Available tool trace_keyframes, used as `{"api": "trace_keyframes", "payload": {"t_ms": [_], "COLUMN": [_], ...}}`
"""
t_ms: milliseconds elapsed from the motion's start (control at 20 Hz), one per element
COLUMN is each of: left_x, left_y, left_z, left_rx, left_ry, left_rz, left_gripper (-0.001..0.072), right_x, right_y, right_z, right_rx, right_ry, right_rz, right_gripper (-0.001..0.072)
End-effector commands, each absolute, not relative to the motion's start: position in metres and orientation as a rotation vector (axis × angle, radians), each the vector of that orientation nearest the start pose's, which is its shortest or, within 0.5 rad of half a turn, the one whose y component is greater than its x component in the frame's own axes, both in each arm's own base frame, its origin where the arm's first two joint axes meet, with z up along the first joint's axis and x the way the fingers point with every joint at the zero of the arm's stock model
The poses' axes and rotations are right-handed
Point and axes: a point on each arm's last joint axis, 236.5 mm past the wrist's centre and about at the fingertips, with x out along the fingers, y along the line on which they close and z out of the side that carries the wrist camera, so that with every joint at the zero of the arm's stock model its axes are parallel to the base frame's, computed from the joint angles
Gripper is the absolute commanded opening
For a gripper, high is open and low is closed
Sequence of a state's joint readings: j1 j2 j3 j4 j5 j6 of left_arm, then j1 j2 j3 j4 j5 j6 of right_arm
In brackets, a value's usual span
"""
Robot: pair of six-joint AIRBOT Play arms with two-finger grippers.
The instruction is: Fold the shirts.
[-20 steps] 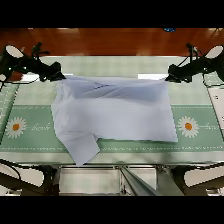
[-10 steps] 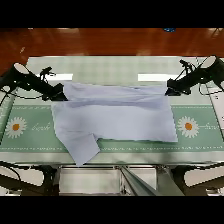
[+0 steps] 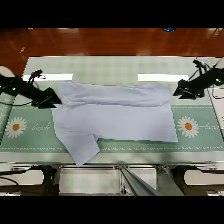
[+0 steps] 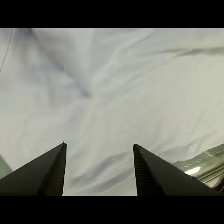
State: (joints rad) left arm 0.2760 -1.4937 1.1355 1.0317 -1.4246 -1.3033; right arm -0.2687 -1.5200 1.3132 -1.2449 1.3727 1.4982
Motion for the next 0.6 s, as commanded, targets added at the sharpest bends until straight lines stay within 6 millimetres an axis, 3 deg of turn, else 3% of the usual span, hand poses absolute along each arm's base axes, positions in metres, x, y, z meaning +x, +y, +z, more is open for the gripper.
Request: {"api": "trace_keyframes", "payload": {"t_ms": [0, 50, 150, 250, 350, 550], "left_x": [0.285, 0.263, 0.224, 0.211, 0.193, 0.184], "left_y": [0.008, 0.017, 0.016, -0.003, -0.019, -0.044], "left_z": [-0.049, -0.059, -0.076, -0.086, -0.098, -0.102], "left_rx": [-0.653, -0.724, -0.878, -1.009, -1.040, -0.966], "left_ry": [1.485, 1.466, 1.428, 1.363, 1.426, 1.543], "left_rz": [-0.176, -0.100, 0.001, 0.042, 0.047, -0.052], "left_gripper": [0.0510, 0.0510, 0.0510, 0.0510, 0.0510, 0.0510], "right_x": [0.343, 0.324, 0.297, 0.281, 0.271, 0.265], "right_y": [-0.055, -0.051, -0.032, -0.013, 0.004, 0.011], "right_z": [-0.024, -0.032, -0.044, -0.052, -0.056, -0.057], "right_rx": [0.509, 0.556, 0.613, 0.680, 0.715, 0.730], "right_ry": [1.401, 1.394, 1.357, 1.325, 1.311, 1.315], "right_rz": [-0.077, -0.083, -0.031, -0.005, 0.038, 0.058], "right_gripper": [0.0406, 0.0406, 0.0406, 0.0406, 0.0406, 0.0405]}}
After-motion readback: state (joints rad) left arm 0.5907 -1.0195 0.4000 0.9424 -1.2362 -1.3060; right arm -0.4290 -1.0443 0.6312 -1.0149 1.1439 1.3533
